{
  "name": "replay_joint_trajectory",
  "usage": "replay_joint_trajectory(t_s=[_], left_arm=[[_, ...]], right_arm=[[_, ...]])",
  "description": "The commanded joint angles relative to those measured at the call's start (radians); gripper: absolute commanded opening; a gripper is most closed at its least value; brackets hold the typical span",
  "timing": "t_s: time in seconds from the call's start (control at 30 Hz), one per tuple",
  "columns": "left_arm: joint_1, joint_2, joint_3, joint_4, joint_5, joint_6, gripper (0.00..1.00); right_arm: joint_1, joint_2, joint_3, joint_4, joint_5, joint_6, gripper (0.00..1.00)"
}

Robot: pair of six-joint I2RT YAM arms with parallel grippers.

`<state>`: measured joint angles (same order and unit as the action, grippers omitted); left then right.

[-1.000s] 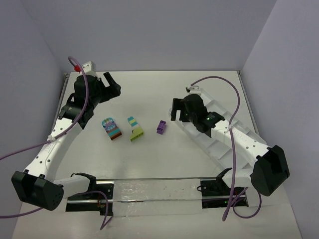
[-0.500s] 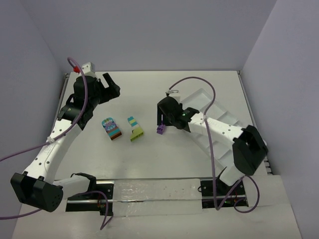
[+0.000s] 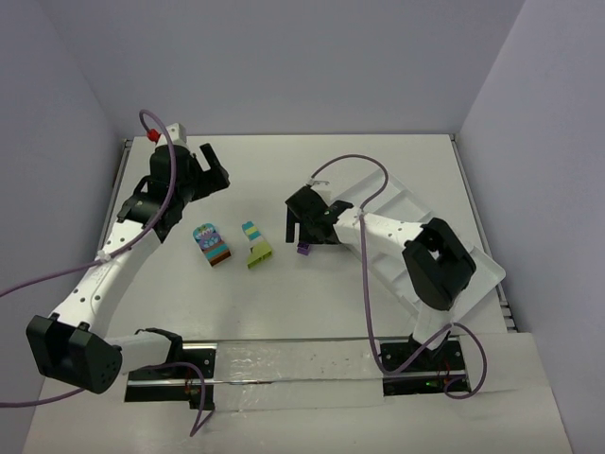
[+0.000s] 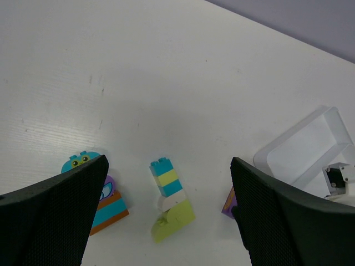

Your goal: Sort the legos into containers by color

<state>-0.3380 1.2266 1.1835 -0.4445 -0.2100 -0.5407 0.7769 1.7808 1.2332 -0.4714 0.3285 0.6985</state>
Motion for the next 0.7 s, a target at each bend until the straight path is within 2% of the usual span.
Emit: replay_joint_trajectory(t_s=[0.0, 0.07, 0.53, 0.67], left_arm=[[-0.016, 0.014, 0.016, 0.002, -0.01, 0.007, 0.99], [-0.024, 0.017, 0.011, 0.012, -0.016, 0.005, 0.99], [-0.054, 0.052, 0.011, -0.001, -0.093, -0.006, 0.99], [-0.057, 0.047, 0.007, -0.003, -0.125, -0.007, 0.99]], right_arm=[[-0.001, 0.047, 0.076, -0.033, 0.029, 0.023, 0.89], [-0.002, 0.058, 0.089, -0.038, 0.026, 0.016, 0.81], [-0.001, 0.136, 0.153, -0.082, 0.016, 0.007, 0.61], [-0.001, 0.145, 0.157, -0.086, 0.015, 0.009, 0.63]])
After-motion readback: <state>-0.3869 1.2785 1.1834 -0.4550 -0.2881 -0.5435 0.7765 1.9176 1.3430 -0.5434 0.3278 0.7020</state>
